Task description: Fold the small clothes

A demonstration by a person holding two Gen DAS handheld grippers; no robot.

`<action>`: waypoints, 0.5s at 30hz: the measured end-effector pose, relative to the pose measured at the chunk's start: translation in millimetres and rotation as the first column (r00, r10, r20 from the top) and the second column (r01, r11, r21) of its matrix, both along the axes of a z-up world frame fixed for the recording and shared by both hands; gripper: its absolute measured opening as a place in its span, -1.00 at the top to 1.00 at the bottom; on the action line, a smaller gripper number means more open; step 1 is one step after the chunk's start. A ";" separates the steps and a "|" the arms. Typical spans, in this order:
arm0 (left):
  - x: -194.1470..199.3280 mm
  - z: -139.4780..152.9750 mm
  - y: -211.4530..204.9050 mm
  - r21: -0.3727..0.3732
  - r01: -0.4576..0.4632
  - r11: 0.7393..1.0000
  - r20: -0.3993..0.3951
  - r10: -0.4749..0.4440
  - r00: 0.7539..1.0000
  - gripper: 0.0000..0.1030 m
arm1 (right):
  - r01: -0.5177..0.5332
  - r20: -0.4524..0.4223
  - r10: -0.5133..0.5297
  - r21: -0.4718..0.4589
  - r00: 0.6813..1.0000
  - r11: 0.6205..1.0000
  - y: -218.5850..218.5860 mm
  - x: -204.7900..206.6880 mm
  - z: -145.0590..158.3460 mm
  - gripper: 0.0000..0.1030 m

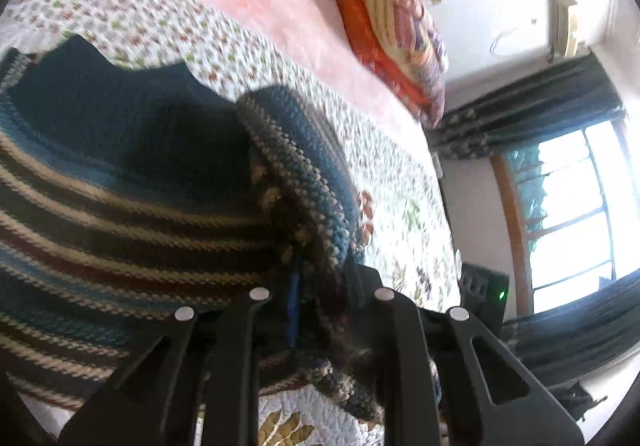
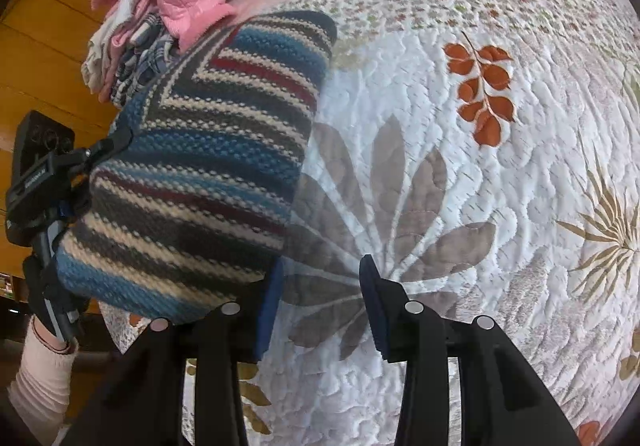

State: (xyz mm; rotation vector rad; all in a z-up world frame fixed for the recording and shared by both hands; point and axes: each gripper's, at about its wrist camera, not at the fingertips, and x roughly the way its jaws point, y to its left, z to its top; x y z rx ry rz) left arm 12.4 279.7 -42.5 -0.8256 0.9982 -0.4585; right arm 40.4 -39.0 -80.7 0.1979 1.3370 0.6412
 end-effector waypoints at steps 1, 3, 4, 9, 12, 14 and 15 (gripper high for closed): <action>-2.1 2.7 7.0 -0.003 -0.013 1.000 0.007 0.013 1.000 0.70 | -0.003 0.004 0.003 0.006 1.000 1.000 1.8 0.1 2.6 0.20; -8.8 6.4 24.6 -0.008 -0.037 0.999 0.015 0.037 0.999 0.71 | -0.014 0.012 0.014 0.016 1.000 1.000 7.2 -1.0 8.2 0.19; -11.9 7.8 37.2 -0.012 -0.053 0.999 0.016 0.053 0.998 0.71 | -0.020 0.016 0.019 0.018 1.000 1.000 9.9 -1.5 10.3 0.19; -31.5 12.4 89.7 -0.026 -0.138 0.990 0.011 0.138 0.990 0.72 | -0.059 0.035 0.057 0.034 0.998 0.998 32.4 -3.3 22.1 0.18; -40.5 15.0 119.5 -0.033 -0.188 0.982 0.011 0.189 0.982 0.72 | -0.083 0.041 0.081 0.044 0.996 0.996 47.0 -5.0 26.5 0.18; -48.2 17.5 143.8 -0.038 -0.222 0.974 0.014 0.222 0.975 0.72 | -0.102 0.044 0.099 0.053 0.994 0.993 59.9 -6.4 29.3 0.17; -51.9 18.2 153.3 -0.041 -0.234 0.971 0.018 0.235 0.972 0.72 | -0.111 0.046 0.109 0.058 0.993 0.992 66.2 -7.3 30.5 0.17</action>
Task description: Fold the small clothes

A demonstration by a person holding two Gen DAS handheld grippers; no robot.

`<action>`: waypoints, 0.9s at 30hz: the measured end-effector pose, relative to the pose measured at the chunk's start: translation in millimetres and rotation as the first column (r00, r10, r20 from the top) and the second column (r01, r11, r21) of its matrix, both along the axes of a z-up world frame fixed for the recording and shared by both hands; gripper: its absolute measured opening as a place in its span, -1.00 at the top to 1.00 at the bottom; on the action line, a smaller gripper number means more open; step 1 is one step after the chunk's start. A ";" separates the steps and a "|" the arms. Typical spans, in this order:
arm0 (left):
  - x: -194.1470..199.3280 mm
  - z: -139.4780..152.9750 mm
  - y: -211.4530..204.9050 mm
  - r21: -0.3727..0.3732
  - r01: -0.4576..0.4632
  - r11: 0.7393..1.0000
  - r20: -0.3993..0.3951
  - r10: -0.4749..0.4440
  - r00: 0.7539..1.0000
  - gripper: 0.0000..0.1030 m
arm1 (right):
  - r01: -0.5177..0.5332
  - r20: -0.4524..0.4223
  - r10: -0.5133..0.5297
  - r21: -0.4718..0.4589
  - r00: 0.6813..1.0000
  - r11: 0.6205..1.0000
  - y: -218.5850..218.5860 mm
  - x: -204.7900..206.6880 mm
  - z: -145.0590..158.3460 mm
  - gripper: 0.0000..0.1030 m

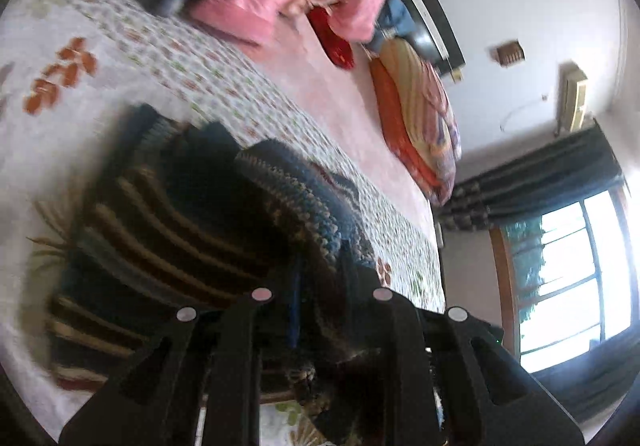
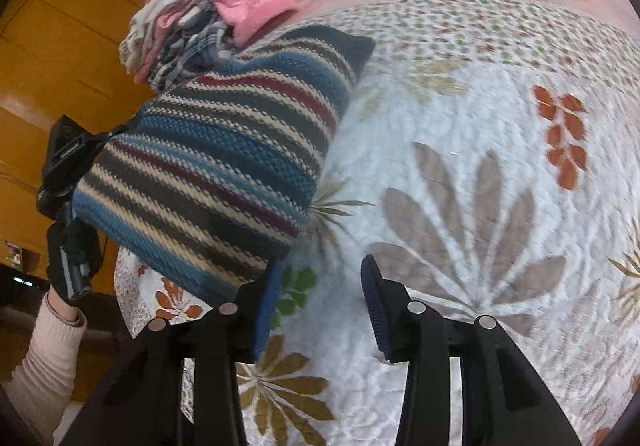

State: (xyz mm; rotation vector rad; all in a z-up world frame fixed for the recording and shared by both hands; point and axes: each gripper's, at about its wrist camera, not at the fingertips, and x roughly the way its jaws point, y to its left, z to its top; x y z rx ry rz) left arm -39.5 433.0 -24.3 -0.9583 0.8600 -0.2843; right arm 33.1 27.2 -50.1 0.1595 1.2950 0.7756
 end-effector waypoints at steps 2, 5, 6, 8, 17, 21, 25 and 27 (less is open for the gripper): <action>-9.7 0.8 25.1 0.001 -0.028 1.000 0.006 0.028 1.000 0.72 | -0.024 0.002 0.024 0.010 1.000 1.000 14.4 -2.5 2.5 0.15; -15.1 -3.7 51.7 -0.008 -0.064 0.998 0.002 0.064 0.998 0.72 | -0.068 -0.009 0.068 0.015 0.998 0.998 39.5 -8.5 5.1 0.12; -18.4 -6.5 58.8 -0.008 -0.072 0.997 -0.003 0.072 0.997 0.72 | -0.082 -0.008 0.082 0.017 0.997 0.997 47.0 -10.7 5.4 0.12; -21.5 -18.6 69.5 0.001 -0.071 0.998 -0.020 0.071 0.997 0.72 | -0.118 -0.008 0.118 0.022 0.993 0.993 67.5 -17.8 5.2 0.12; -22.2 -76.4 80.7 0.016 -0.054 0.998 -0.082 0.055 0.995 0.72 | -0.179 -0.022 0.178 -0.051 0.984 0.983 118.2 -33.3 -9.2 0.08; -25.5 -90.3 78.9 0.042 -0.026 0.999 -0.118 0.031 0.993 0.64 | -0.181 -0.033 0.179 -0.089 0.983 0.979 127.4 -35.2 -20.2 0.04; -40.7 -73.8 84.3 0.060 -0.054 0.997 -0.133 0.061 0.989 0.42 | -0.173 -0.043 0.169 -0.110 0.985 0.979 132.1 -34.4 -26.7 0.00; -56.1 -56.9 84.4 0.093 -0.050 0.994 -0.120 0.061 0.991 0.19 | -0.166 -0.048 0.161 -0.103 0.986 0.981 131.5 -34.8 -24.5 -0.04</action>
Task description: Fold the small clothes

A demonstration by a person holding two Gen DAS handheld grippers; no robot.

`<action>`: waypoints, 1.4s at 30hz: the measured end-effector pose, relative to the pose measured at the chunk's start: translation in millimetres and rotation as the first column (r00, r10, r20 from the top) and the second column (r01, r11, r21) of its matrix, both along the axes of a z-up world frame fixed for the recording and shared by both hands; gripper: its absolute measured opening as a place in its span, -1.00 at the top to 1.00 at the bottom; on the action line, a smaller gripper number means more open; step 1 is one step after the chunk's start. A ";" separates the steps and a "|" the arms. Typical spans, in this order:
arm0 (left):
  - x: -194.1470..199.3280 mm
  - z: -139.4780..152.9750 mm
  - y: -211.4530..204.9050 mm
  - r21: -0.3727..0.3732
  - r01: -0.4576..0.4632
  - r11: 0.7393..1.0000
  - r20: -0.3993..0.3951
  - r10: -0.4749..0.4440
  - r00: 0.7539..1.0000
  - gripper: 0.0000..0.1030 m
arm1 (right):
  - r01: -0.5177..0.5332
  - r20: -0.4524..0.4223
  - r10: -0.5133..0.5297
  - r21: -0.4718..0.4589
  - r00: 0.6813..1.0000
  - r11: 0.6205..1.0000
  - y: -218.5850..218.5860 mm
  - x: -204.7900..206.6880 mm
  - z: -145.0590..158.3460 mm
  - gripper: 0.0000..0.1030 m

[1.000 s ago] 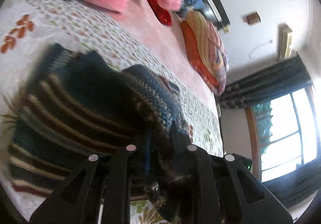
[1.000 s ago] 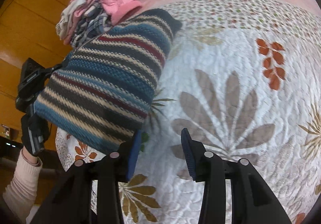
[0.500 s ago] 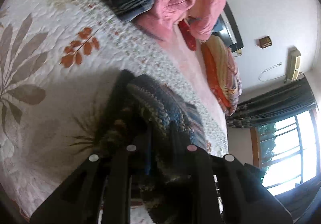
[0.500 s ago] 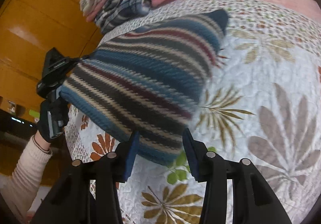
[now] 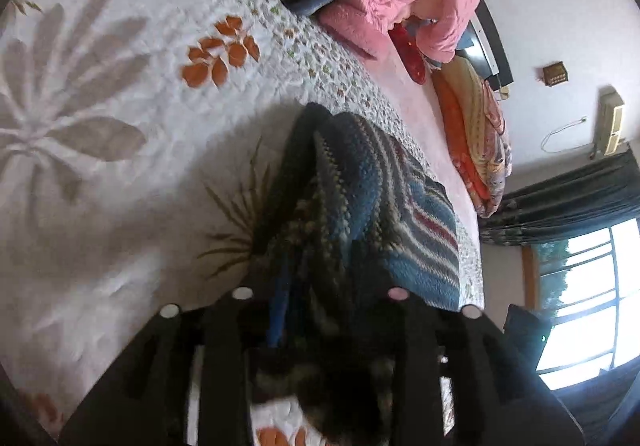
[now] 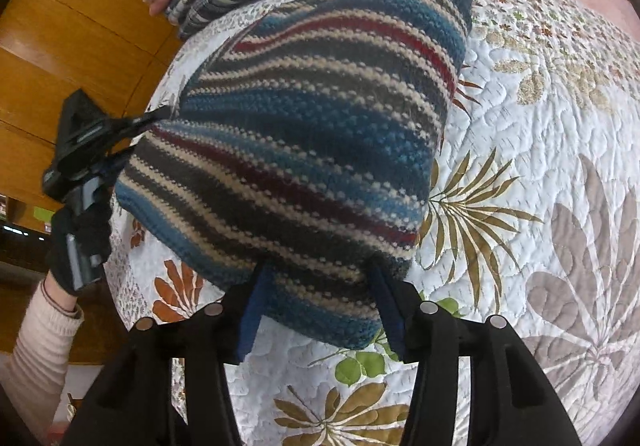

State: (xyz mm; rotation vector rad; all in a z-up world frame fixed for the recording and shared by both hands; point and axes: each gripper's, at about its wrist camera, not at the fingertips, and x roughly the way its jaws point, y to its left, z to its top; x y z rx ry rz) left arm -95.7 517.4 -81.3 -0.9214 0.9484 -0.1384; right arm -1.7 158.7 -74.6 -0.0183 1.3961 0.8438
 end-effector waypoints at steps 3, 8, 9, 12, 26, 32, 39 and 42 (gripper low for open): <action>-19.6 20.1 -8.0 0.031 0.020 0.999 0.027 -0.021 0.999 -0.07 | 0.022 -0.013 -0.022 0.007 1.000 1.000 -8.2 -2.8 2.1 -0.27; -32.8 20.7 -35.8 0.055 0.098 0.994 -0.023 -0.097 0.995 -0.32 | 0.051 -0.058 -0.050 0.019 0.997 0.999 -15.7 -7.5 -7.7 -0.30; -33.2 17.2 -39.6 0.040 0.111 0.993 -0.033 -0.109 0.993 -0.32 | 0.053 -0.061 -0.052 0.017 0.997 0.998 -15.4 -7.9 -9.5 -0.30; -27.4 5.0 -51.0 0.083 0.132 0.988 -0.092 -0.124 0.988 0.09 | 0.056 -0.060 -0.055 0.015 0.997 0.998 -13.1 -8.1 -8.9 -0.30; -20.5 -36.8 -54.4 0.168 0.215 0.962 -0.169 -0.186 0.968 0.81 | 0.060 -0.099 -0.062 -0.023 0.993 0.998 -6.5 -4.3 -28.1 -0.29; -23.6 -23.3 -52.7 0.153 0.254 0.955 -0.137 -0.234 0.963 0.49 | 0.050 -0.103 -0.049 0.003 0.993 0.999 -10.8 -7.4 -23.7 -0.29; -2.9 19.8 -20.3 0.189 0.154 0.970 -0.043 -0.149 0.988 -0.17 | 0.090 -0.096 -0.083 0.072 0.992 0.993 -34.4 4.7 -3.3 -0.33; 30.3 19.9 -7.6 0.148 0.115 0.982 -0.040 -0.110 0.993 -0.25 | 0.119 -0.094 -0.111 0.085 0.989 0.989 -36.3 15.2 -1.8 -0.35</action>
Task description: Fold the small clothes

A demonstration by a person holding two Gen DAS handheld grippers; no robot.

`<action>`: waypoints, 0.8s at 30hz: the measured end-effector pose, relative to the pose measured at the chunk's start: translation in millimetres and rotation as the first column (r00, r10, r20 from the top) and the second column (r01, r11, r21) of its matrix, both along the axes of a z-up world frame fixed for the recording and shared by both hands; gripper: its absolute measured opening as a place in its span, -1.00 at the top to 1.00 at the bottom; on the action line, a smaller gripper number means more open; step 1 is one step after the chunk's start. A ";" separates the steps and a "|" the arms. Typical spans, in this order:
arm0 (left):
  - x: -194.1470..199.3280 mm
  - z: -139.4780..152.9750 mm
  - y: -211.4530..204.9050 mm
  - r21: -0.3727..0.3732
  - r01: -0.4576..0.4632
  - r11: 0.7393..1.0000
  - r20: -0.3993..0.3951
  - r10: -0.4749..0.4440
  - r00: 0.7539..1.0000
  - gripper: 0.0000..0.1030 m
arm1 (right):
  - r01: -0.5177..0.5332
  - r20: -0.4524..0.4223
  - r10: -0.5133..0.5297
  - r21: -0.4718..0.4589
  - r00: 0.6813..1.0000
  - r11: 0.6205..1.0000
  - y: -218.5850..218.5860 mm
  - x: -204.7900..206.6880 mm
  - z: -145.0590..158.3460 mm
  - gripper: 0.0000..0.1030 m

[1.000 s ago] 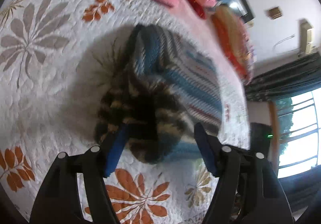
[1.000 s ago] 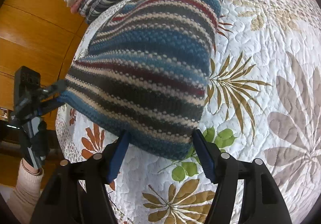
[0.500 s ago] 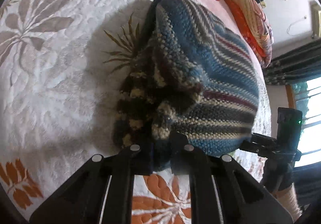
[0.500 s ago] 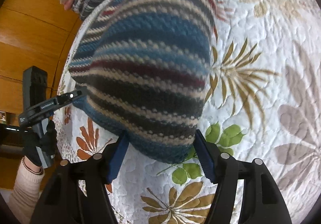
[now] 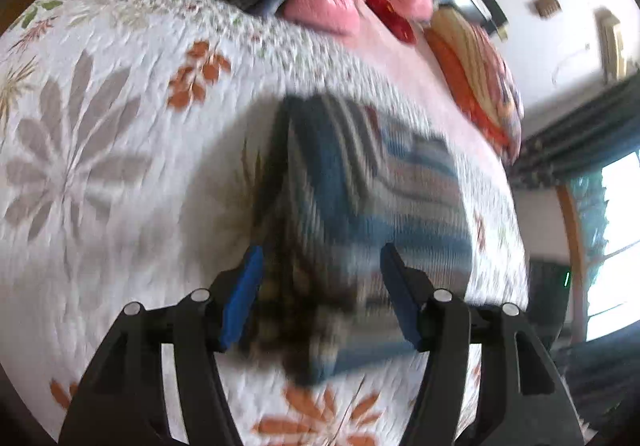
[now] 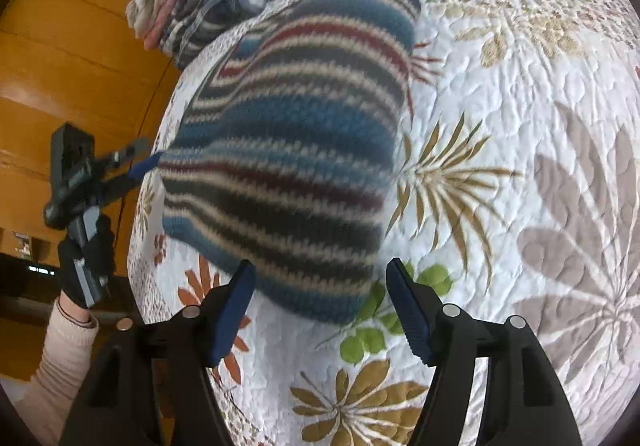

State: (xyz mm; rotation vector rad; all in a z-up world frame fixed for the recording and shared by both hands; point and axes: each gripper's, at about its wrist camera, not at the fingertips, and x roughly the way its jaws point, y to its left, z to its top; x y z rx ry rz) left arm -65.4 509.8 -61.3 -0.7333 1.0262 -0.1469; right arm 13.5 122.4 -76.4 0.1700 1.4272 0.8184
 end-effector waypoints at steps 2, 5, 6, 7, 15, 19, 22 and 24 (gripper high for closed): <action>28.2 -6.0 3.7 -0.007 -0.028 1.000 -0.019 0.028 0.999 -0.25 | 0.008 -0.006 -0.008 0.019 1.000 1.000 2.4 2.1 -0.9 -0.35; 63.6 -22.1 4.6 -0.062 -0.037 0.997 -0.081 0.032 0.996 -0.29 | -0.003 0.000 0.003 -0.001 1.000 1.000 8.1 2.0 -1.7 -0.35; 70.8 -29.5 4.2 -0.077 -0.043 0.996 -0.114 0.034 0.993 -0.30 | -0.006 0.001 0.006 -0.004 1.000 1.000 9.8 2.6 -2.6 -0.35; 77.7 -39.0 2.8 -0.104 -0.054 0.993 -0.146 0.039 0.989 -0.26 | -0.011 -0.001 0.011 -0.006 1.000 1.000 11.5 2.8 -4.2 -0.35; 72.1 -0.5 -34.8 0.158 0.034 0.987 0.094 -0.049 0.994 0.59 | -0.019 -0.009 0.019 -0.003 1.000 1.000 14.6 4.8 -14.6 -0.35; 76.7 -19.4 -46.2 0.289 0.102 0.952 -0.010 -0.104 0.995 0.57 | -0.021 -0.012 0.021 -0.013 1.000 1.000 12.5 3.2 -16.4 -0.35; 76.5 -29.5 -24.7 0.140 0.053 0.989 -0.038 -0.049 0.998 0.37 | -0.023 -0.007 0.023 -0.021 1.000 1.000 13.4 2.7 -13.8 -0.35; 70.8 -28.1 -13.6 0.062 0.020 0.998 -0.041 -0.017 0.999 0.14 | -0.025 0.001 0.025 -0.023 1.000 0.999 11.6 3.3 -9.0 -0.35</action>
